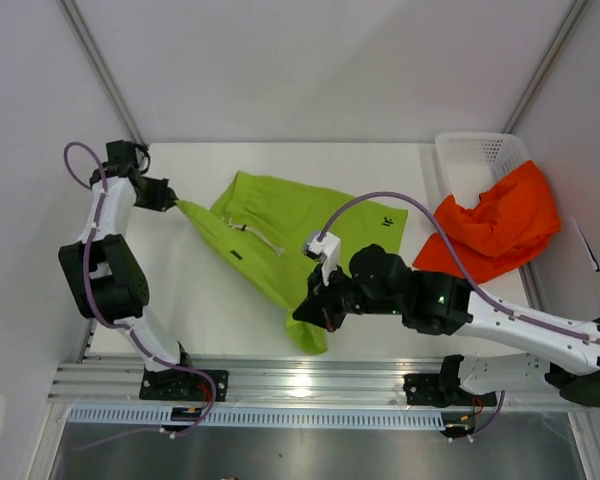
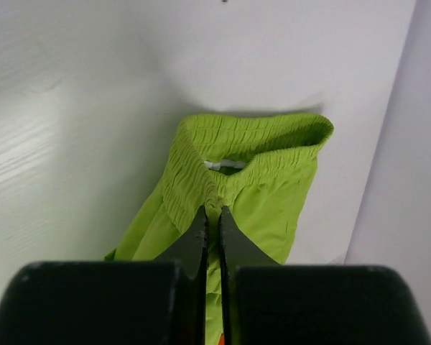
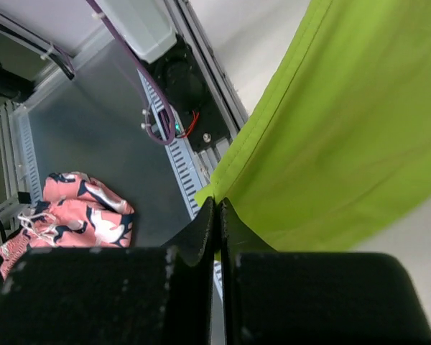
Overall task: Fold and stack the shorts
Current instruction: Fold the shorts
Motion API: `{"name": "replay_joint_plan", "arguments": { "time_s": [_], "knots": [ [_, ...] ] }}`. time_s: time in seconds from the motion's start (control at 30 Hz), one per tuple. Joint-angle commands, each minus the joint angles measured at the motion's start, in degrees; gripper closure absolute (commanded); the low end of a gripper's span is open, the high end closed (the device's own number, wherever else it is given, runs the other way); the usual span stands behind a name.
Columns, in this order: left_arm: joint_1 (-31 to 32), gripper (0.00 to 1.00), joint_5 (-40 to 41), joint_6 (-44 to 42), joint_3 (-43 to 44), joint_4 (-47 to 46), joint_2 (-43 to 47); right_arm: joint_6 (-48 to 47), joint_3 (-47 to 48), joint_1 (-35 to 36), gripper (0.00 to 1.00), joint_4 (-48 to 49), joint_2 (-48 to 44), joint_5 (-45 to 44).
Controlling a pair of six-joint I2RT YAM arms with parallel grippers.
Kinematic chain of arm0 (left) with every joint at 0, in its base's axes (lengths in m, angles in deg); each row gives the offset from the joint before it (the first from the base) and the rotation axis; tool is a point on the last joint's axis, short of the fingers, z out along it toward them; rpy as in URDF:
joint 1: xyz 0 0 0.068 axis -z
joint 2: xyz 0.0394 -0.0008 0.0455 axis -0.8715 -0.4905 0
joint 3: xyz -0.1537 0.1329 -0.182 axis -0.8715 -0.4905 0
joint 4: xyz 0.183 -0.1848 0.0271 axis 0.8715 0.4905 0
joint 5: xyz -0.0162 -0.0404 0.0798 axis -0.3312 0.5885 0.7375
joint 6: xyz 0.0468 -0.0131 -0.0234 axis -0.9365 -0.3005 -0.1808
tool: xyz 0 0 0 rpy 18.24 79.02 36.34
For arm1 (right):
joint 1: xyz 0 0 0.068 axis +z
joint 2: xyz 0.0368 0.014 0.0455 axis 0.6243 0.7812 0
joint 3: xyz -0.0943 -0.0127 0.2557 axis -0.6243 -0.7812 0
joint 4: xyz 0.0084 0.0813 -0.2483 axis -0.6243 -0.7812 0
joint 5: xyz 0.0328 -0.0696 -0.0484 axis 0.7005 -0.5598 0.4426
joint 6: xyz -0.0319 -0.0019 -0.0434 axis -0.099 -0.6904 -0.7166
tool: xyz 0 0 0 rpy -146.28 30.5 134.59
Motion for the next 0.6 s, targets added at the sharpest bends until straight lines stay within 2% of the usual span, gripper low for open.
{"name": "replay_joint_plan", "arguments": {
  "time_s": [0.0, 0.27, 0.37, 0.57],
  "knots": [
    [-3.8, 1.0, -1.2, -5.2, -2.1, 0.0, 6.0, 2.1, 3.8, 4.9, 1.0, -0.9, 1.6, -8.0],
    [-9.4, 1.0, -1.6, -6.7, -3.5, 2.0, 8.3, -1.7, 10.8, 2.5, 1.0, -6.2, 1.6, -9.0],
    [-9.9, 1.0, -2.4, -6.7, -3.2, 1.6, 7.7, -2.7, 11.5, -4.2, 1.0, -7.8, 0.9, -4.0],
    [-8.2, 1.0, -2.4, -3.3, 1.0, 0.4, 6.6, -3.9, 12.1, -25.1, 1.0, -9.5, 1.2, 9.5]
  ]
}}
